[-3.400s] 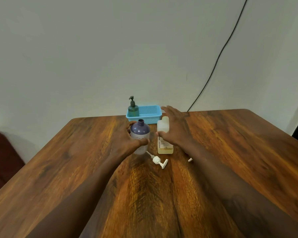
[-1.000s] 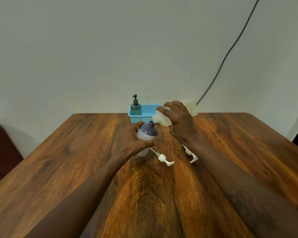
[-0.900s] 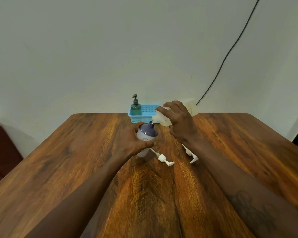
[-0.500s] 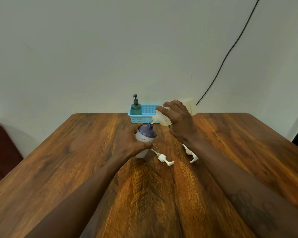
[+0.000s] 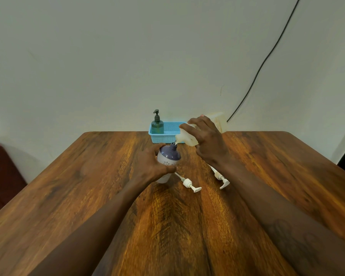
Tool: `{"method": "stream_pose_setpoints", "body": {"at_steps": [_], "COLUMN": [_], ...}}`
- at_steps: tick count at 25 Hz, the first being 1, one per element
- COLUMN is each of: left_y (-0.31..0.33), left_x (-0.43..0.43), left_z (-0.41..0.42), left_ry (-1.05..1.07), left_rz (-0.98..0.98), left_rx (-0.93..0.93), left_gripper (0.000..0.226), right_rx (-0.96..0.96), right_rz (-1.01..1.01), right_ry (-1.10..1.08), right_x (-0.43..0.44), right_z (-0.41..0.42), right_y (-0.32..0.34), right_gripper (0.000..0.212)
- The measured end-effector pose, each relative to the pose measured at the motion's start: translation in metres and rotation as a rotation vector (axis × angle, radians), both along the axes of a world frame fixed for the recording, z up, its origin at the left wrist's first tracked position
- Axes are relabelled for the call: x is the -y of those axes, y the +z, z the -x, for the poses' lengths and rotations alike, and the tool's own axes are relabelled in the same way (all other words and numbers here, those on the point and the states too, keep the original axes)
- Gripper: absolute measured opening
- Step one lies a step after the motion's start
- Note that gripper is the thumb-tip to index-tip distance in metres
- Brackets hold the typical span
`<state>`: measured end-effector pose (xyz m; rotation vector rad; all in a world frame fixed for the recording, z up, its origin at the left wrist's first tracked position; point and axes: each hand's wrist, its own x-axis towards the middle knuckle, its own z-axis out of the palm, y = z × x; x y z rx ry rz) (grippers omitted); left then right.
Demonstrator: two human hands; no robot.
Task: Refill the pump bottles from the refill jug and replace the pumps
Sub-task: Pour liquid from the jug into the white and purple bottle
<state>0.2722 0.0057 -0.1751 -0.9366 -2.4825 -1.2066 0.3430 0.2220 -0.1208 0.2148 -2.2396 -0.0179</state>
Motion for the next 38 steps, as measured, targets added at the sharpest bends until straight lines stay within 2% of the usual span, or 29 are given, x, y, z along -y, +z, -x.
{"method": "stream_pose_setpoints", "body": {"at_steps": [6, 11, 25, 31, 38], "left_y": [0.001, 0.002, -0.002, -0.002, -0.003], "left_x": [0.001, 0.001, 0.001, 0.001, 0.001], "left_z": [-0.002, -0.004, -0.001, -0.003, -0.001], "left_ry": [-0.005, -0.010, -0.012, -0.027, -0.020], "left_rz": [-0.011, -0.013, -0.016, -0.011, 0.006], "left_rx": [-0.008, -0.011, -0.013, -0.001, -0.019], "left_gripper": [0.082, 0.090, 0.084, 0.095, 0.085], "right_rx": [-0.001, -0.007, -0.009, -0.006, -0.085], "right_rz": [-0.025, -0.042, -0.127, -0.160, -0.209], "right_ry": [0.002, -0.011, -0.006, -0.003, 0.062], "right_x": [0.000, 0.000, 0.006, 0.005, 0.011], "right_z": [0.001, 0.000, -0.003, -0.002, -0.008], "right_y": [0.001, 0.002, 0.007, 0.007, 0.013], "right_gripper": [0.070, 0.070, 0.069, 0.070, 0.068]}}
